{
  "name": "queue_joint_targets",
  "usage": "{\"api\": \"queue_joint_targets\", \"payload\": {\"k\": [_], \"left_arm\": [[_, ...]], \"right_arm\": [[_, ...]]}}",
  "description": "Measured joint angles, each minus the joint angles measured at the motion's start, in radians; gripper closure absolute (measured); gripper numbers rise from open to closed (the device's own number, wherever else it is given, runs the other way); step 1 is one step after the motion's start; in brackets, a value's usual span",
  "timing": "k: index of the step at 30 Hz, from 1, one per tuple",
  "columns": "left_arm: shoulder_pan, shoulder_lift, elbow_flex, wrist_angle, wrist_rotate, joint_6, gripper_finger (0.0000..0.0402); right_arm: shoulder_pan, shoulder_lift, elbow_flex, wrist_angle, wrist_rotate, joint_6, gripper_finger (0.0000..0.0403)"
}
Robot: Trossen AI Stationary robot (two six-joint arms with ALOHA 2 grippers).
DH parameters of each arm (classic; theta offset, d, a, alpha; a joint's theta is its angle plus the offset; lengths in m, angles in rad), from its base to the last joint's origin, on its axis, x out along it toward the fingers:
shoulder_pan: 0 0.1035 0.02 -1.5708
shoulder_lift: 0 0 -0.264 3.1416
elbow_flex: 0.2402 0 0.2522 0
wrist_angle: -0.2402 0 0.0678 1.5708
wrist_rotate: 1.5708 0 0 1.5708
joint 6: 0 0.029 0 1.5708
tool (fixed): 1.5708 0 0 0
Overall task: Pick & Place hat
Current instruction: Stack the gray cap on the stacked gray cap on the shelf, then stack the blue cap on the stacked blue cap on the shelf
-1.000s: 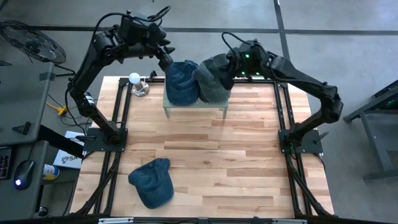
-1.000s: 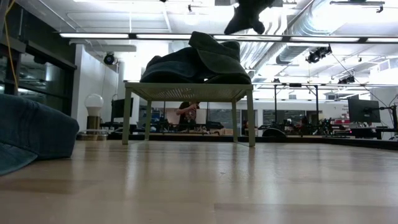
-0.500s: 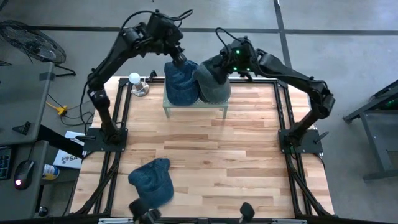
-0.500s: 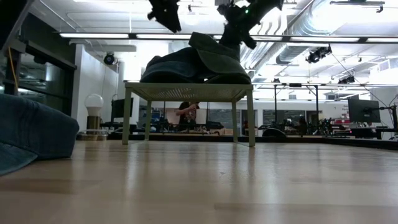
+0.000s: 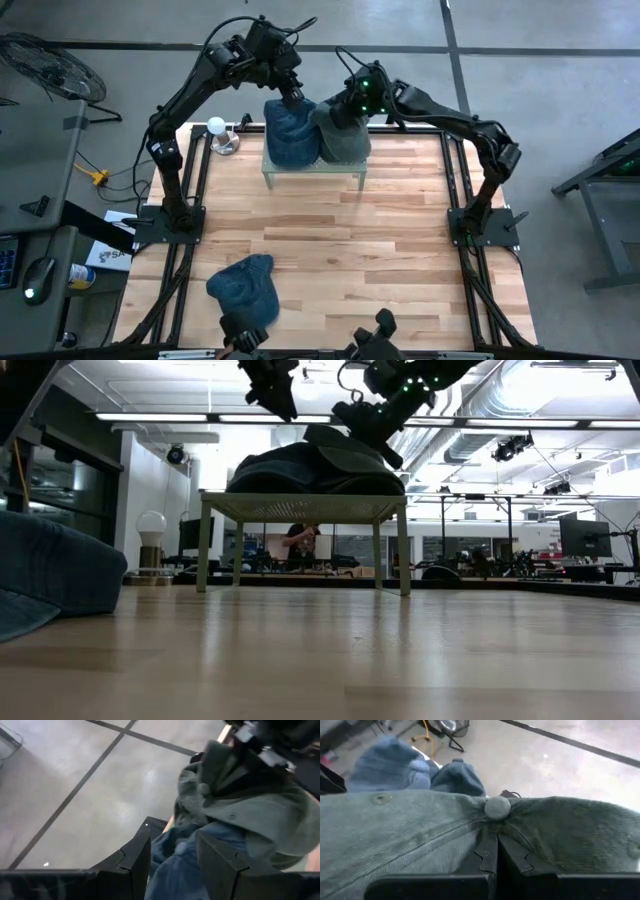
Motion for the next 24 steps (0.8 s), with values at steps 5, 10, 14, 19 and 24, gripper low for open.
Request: {"api": "queue_joint_targets", "payload": {"k": [5, 10, 14, 19, 24], "left_arm": [[0.000, 0.000, 0.000, 0.000, 0.010, 0.000, 0.0252], [0.000, 0.000, 0.000, 0.000, 0.011, 0.000, 0.0252], [0.000, 0.000, 0.000, 0.001, 0.028, 0.000, 0.0252], [0.000, 0.000, 0.000, 0.001, 0.029, -0.001, 0.0252], [0.000, 0.000, 0.000, 0.001, 0.029, -0.008, 0.0252]], "right_arm": [[-0.007, -0.002, 0.000, 0.028, -0.031, 0.022, 0.0403], [-0.004, -0.033, 0.000, 0.025, -0.032, 0.022, 0.0403], [-0.004, -0.067, 0.000, 0.017, -0.030, 0.020, 0.0403], [-0.004, -0.119, 0.000, 0.011, -0.019, 0.016, 0.0403], [-0.004, -0.173, 0.000, 0.006, -0.017, 0.006, 0.0403]]}}
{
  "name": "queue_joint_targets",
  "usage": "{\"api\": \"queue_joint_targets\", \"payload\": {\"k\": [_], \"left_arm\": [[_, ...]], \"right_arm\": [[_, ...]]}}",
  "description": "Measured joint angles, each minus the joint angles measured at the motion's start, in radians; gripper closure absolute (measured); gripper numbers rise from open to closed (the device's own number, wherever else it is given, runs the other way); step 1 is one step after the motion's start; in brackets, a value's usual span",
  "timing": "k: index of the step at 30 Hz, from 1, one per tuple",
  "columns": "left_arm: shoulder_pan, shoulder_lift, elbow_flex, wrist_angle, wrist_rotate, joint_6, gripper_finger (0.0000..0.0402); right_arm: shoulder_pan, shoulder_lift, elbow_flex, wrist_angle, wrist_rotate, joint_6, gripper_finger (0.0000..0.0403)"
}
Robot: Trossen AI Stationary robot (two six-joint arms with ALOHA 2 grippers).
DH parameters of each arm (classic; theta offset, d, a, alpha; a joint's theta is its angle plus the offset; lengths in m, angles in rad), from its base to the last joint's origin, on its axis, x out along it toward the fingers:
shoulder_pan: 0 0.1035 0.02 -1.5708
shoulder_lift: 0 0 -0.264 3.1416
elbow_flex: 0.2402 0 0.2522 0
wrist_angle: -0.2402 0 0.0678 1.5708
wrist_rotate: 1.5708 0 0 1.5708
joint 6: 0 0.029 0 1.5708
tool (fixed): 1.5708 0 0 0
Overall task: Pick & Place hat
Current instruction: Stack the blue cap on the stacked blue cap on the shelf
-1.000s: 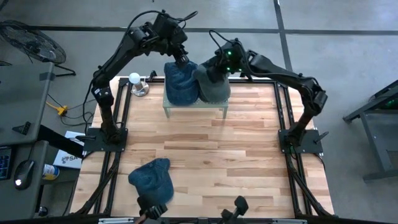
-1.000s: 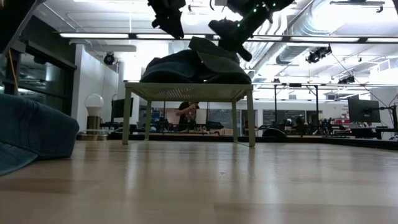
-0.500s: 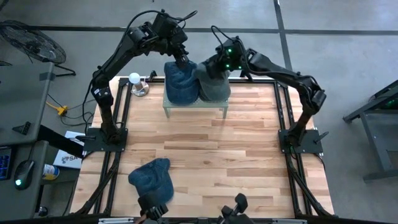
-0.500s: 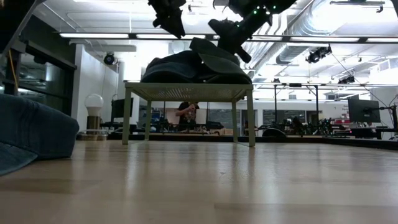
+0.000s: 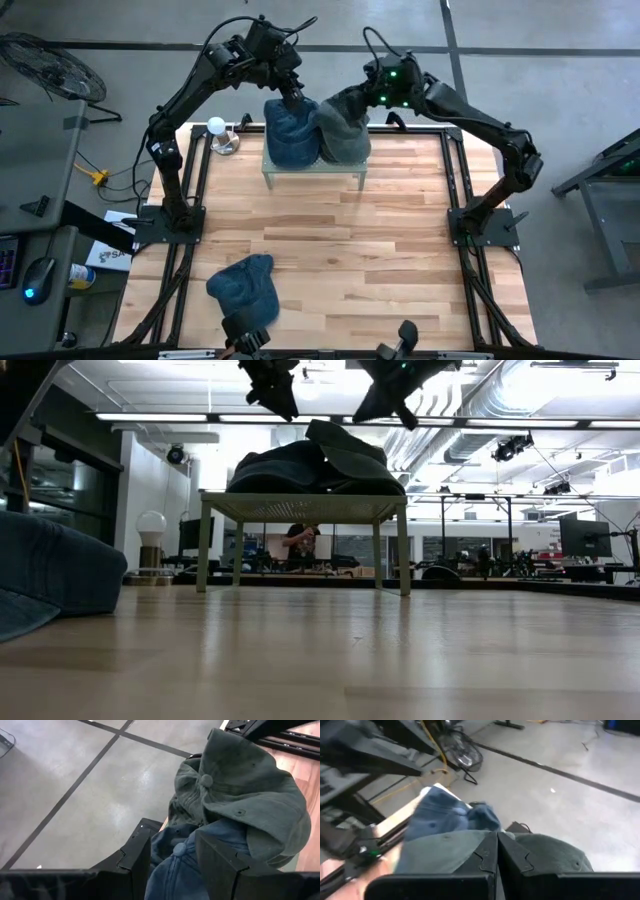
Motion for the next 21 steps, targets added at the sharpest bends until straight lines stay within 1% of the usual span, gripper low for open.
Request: {"api": "queue_joint_targets", "payload": {"k": [5, 8, 11, 16, 21], "left_arm": [[0.000, -0.006, 0.000, -0.013, -0.001, -0.019, 0.0252], [-0.010, -0.021, 0.001, -0.050, -0.005, -0.035, 0.0252], [-0.029, -0.029, 0.001, -0.100, -0.028, -0.061, 0.0252], [-0.099, -0.043, 0.001, -0.180, -0.090, -0.099, 0.0252], [-0.194, -0.045, 0.001, -0.218, -0.159, -0.157, 0.0252]], "right_arm": [[0.009, -0.084, 0.000, -0.046, -0.048, -0.042, 0.0391], [0.025, -0.148, 0.000, -0.119, -0.051, -0.074, 0.0369], [0.042, -0.212, 0.000, -0.218, -0.051, -0.102, 0.0339], [0.082, -0.298, 0.000, -0.424, -0.060, -0.140, 0.0286], [0.130, -0.377, 0.000, -0.604, -0.028, -0.163, 0.0252]]}}
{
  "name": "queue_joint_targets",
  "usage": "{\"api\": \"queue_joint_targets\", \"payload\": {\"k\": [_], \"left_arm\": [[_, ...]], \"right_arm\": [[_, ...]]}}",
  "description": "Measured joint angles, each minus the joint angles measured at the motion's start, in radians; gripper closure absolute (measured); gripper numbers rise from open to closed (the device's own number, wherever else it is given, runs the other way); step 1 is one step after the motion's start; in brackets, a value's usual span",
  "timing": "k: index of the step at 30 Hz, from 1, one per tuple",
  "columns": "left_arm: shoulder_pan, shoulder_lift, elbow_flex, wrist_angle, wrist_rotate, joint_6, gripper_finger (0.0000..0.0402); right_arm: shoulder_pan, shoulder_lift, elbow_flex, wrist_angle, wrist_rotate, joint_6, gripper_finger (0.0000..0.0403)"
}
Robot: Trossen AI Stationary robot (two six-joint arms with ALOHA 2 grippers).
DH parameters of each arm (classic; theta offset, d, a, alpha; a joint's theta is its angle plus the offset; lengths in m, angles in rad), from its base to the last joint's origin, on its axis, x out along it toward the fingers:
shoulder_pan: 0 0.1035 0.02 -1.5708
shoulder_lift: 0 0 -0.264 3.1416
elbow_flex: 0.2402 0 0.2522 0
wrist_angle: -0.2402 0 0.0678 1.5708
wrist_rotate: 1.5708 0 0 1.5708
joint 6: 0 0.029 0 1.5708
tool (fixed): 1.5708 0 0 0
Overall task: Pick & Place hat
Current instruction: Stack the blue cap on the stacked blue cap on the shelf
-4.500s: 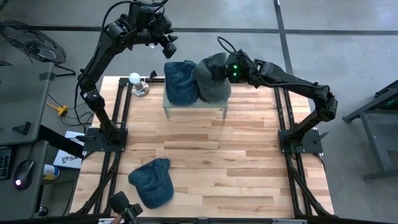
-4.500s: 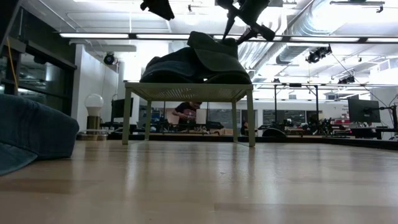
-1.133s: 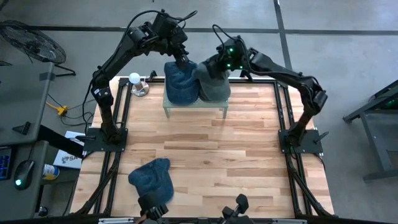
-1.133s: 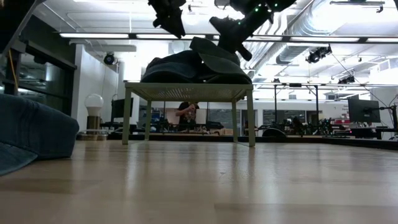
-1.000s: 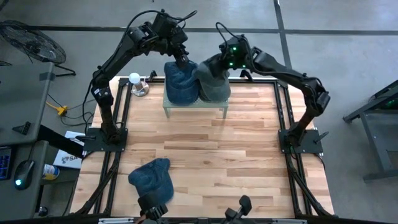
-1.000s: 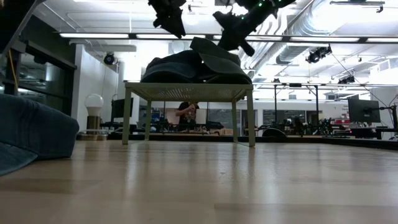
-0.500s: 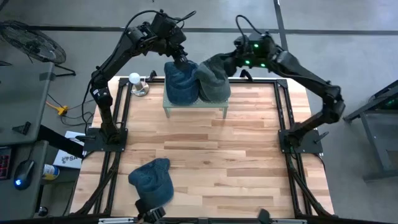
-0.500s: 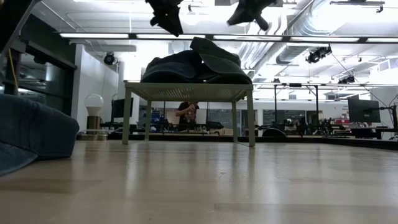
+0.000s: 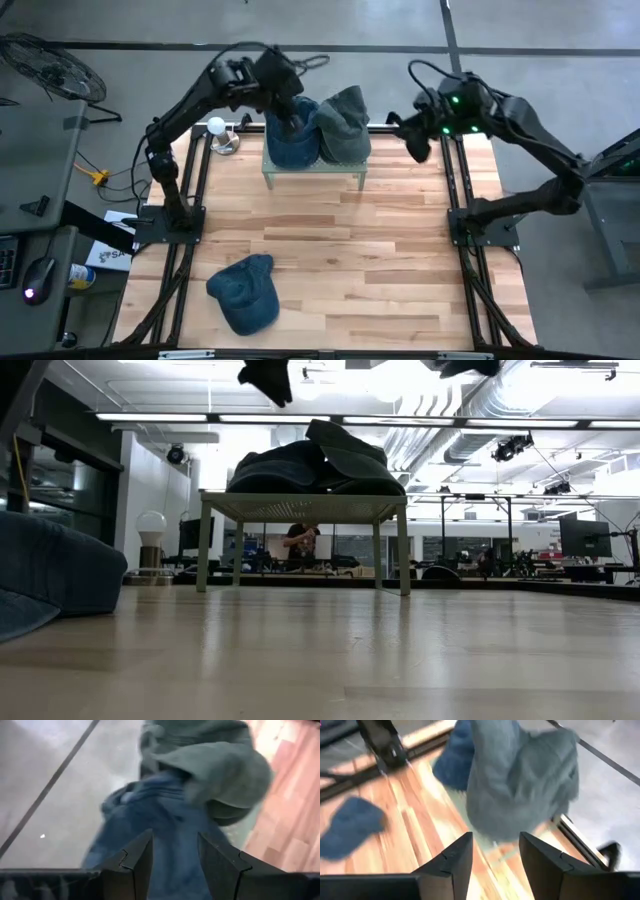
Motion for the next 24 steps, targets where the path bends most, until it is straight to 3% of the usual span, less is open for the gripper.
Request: {"api": "queue_joint_targets", "payload": {"k": [12, 19, 24], "left_arm": [[-0.253, 0.000, 0.000, -0.034, -0.108, -0.216, 0.0252], [-0.418, 0.010, -0.001, -0.194, -0.173, -0.460, 0.0252], [-0.547, 0.013, -0.039, -0.192, -0.194, -0.647, 0.0252]], "right_arm": [[0.163, -0.140, -0.010, -0.194, 0.125, -0.015, 0.0252], [0.279, -0.283, -0.273, -0.018, 0.116, 0.060, 0.0252], [0.367, -0.376, -0.459, 0.151, 0.086, 0.125, 0.0254]]}}
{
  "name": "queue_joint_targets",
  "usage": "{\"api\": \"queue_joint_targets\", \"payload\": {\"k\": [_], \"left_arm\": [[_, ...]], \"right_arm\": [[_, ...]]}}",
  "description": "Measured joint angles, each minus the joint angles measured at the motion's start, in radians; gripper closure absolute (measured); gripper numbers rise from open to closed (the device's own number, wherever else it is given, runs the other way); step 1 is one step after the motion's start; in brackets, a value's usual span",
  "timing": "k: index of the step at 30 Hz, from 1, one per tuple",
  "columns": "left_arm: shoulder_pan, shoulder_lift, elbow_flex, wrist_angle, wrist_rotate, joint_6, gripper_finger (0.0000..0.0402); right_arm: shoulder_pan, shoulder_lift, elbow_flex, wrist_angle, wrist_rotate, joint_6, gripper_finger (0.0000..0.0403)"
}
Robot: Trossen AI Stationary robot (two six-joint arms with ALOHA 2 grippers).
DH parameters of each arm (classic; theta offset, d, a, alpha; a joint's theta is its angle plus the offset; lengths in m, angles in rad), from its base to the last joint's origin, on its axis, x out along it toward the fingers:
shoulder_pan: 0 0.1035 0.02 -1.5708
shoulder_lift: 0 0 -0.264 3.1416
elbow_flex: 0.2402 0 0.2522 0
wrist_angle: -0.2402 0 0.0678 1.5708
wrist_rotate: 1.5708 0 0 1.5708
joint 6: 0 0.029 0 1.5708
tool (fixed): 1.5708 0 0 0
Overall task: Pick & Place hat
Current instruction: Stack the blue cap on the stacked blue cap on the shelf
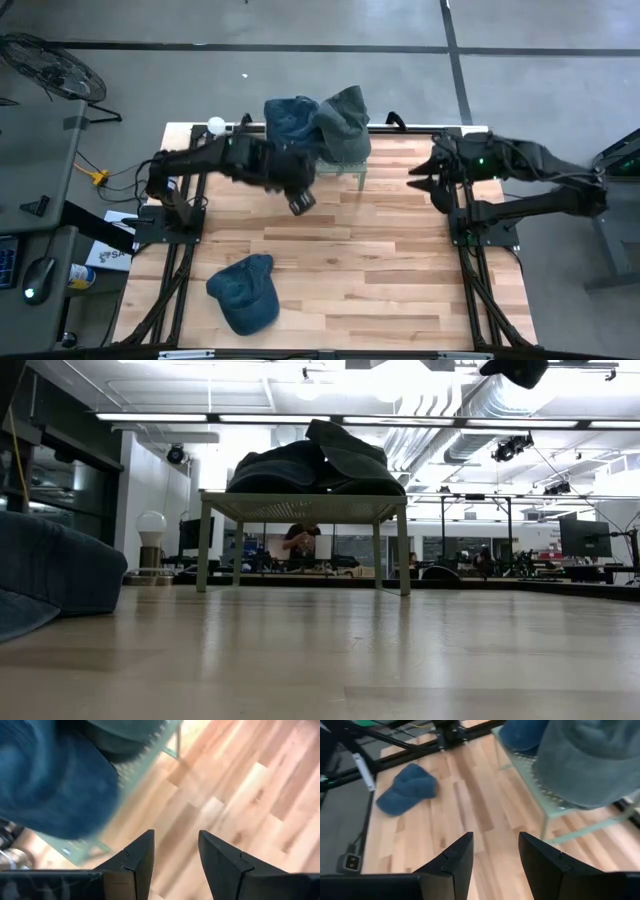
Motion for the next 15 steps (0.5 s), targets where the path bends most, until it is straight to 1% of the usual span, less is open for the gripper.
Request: {"api": "queue_joint_targets", "payload": {"k": [3, 9, 12, 15], "left_arm": [[-0.080, -0.001, -0.037, -0.001, -0.008, -0.106, 0.0252], [-0.222, -0.001, -0.159, 0.000, -0.010, -0.350, 0.0252], [-0.280, -0.001, -0.227, 0.001, 0.003, -0.556, 0.0252], [-0.329, -0.001, -0.296, 0.001, 0.069, -0.792, 0.0252]], "right_arm": [[0.043, -0.033, -0.064, 0.057, -0.001, 0.026, 0.0253], [0.113, -0.056, -0.116, 0.125, 0.007, 0.057, 0.0253], [0.150, -0.053, -0.116, 0.131, 0.032, 0.076, 0.0254], [0.189, -0.050, -0.116, 0.134, 0.065, 0.095, 0.0254]]}}
